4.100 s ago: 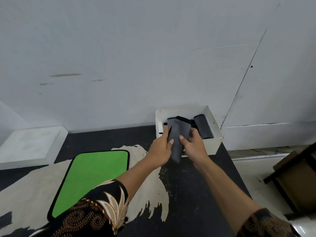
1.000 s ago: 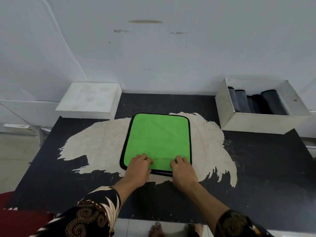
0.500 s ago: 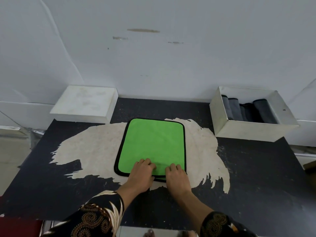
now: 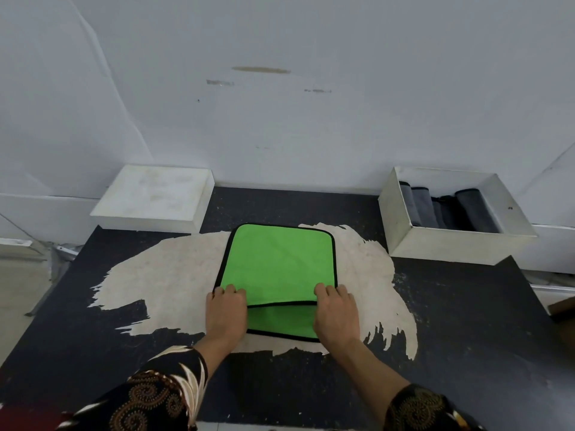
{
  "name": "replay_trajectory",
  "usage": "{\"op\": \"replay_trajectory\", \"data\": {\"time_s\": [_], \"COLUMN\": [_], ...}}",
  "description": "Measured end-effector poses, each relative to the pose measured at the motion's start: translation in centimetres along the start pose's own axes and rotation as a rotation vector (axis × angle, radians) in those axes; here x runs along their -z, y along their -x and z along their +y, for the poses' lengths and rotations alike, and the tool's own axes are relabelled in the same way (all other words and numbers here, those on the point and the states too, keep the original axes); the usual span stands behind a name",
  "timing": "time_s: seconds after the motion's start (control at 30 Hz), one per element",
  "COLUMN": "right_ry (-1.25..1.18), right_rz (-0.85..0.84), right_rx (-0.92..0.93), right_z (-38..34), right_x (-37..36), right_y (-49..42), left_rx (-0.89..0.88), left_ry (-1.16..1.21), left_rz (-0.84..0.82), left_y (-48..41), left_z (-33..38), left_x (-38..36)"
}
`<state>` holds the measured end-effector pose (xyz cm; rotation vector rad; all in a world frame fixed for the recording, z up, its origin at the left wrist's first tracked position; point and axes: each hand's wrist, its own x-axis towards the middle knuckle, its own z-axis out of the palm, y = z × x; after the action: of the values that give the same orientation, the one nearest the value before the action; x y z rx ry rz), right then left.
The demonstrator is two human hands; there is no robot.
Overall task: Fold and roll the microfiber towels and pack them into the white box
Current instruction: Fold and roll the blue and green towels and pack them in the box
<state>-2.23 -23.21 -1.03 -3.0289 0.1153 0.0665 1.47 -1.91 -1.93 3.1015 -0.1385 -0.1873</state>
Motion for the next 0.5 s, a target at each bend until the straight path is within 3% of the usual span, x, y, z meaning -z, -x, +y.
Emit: {"op": "replay_trajectory", "data": {"time_s": [0.27,0.43,0.5], "right_ry": [-0.093,-0.245,-0.411], "right_rz": [0.047,-0.029,-0.024], "right_rx": [-0.187,-0.364,-0.423], "right_z": [2.4,2.5,2.3], "right_x": [-0.9,-0.7,-0.6], "right_y": [0.1,0.0,-0.7], "left_rx": [0.19,0.221,0.293], "left_ry": [0.132,0.411,0.681], "left_rz": [0.056,-0.002,-0.077], "left_y": [-0.6,-1.2,-2.0], "left_z": [-3.1,-3.4,-3.4], "left_x": [0.1,0.0,-0.2]}}
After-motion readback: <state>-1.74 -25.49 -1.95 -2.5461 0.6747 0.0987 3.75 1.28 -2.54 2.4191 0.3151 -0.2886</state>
